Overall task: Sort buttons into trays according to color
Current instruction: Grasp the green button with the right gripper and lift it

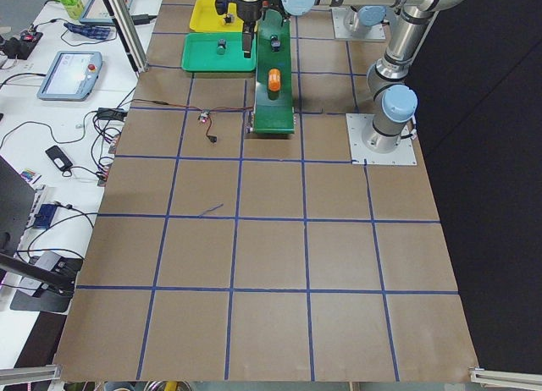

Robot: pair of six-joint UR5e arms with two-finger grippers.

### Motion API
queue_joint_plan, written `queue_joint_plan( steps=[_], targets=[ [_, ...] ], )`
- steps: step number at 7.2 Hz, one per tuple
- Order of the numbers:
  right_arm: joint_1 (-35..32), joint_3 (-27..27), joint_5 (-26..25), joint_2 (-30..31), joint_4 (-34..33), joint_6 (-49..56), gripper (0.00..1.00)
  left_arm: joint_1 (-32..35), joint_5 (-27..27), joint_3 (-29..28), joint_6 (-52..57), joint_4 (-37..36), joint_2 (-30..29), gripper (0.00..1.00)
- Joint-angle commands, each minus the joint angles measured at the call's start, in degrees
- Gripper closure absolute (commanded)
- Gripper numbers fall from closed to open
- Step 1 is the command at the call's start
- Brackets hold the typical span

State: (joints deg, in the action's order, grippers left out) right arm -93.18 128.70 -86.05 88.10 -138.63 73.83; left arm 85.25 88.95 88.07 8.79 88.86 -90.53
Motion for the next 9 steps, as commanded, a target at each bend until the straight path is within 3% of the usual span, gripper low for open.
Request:
queue_joint_plan(
  steps=[1,4,5,8,9],
  targets=[
    [-3.6,-0.5,-2.0,-3.0,-5.7,0.4,0.00,0.0,0.0,0.0,0.0,0.0,0.0,0.00],
    [-8.6,-1.8,-1.8,-6.4,-7.5,-0.3,0.00,0.0,0.0,-0.1,-0.1,0.0,-0.1,0.00],
    [-8.9,-2.6,-1.7,-6.4,-7.2,-0.2,0.14,0.0,0.0,-0.1,-0.1,0.0,-0.1,0.00],
    [-8.9,-2.8,-2.5,-6.5,-7.0,-0.2,0.72,0.1,0.0,0.0,-0.1,-0.7,-0.4,0.00],
    [-8.3,-4.2,-3.1,-6.6,-7.0,-0.2,0.74,0.1,0.0,-0.2,-0.1,-0.8,-0.4,0.00]
  ],
)
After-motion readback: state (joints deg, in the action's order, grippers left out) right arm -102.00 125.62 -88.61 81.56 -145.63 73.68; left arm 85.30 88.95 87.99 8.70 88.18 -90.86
